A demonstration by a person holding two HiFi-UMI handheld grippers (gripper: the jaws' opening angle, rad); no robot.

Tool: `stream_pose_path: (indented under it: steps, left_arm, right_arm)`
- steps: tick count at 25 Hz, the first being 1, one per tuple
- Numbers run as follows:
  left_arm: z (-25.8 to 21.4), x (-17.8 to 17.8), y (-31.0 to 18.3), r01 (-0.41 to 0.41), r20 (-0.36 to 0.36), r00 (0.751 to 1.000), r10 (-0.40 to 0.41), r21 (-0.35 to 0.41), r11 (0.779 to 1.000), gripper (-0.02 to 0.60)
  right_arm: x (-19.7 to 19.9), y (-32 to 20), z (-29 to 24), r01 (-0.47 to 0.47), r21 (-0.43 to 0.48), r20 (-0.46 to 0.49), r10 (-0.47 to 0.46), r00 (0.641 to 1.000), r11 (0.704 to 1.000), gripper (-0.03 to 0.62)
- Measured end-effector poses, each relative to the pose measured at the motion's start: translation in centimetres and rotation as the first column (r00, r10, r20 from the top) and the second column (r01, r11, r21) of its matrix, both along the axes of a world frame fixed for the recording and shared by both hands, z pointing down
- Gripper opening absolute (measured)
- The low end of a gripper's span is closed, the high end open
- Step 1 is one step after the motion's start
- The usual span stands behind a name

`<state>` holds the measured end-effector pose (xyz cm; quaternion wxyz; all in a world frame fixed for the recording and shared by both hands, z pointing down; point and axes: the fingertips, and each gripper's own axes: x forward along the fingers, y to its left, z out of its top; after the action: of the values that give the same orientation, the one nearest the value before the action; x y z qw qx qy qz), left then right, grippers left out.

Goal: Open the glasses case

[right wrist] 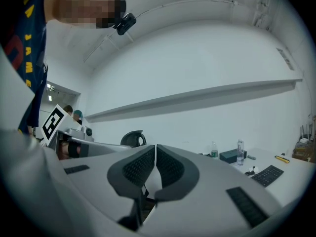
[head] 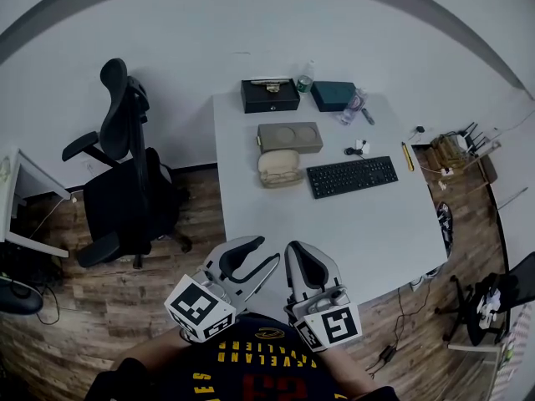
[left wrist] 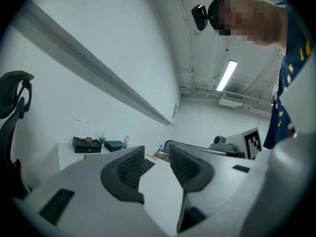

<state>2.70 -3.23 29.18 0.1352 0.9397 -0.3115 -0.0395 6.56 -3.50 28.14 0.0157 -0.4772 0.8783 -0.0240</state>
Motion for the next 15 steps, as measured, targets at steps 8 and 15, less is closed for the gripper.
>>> stream_pose_path:
  steps: [8,15]
  left_arm:
    - [0.4,0.0,-0.3,-0.002,0.004,1.0,0.002,-0.01,1.0,0.172]
    - [1.0,0.1,-0.9,-0.008,-0.001,1.0,0.008,-0.03,1.0,0.172]
  right_arm:
    - [0.1,-0.5,0.5,0.0,-0.023,0.009,0.0,1.0,1.0,0.026]
    - [0.0,-1.0,1.1,-0.003,-0.044,0.004,0.003,1.0,0.999,0.025]
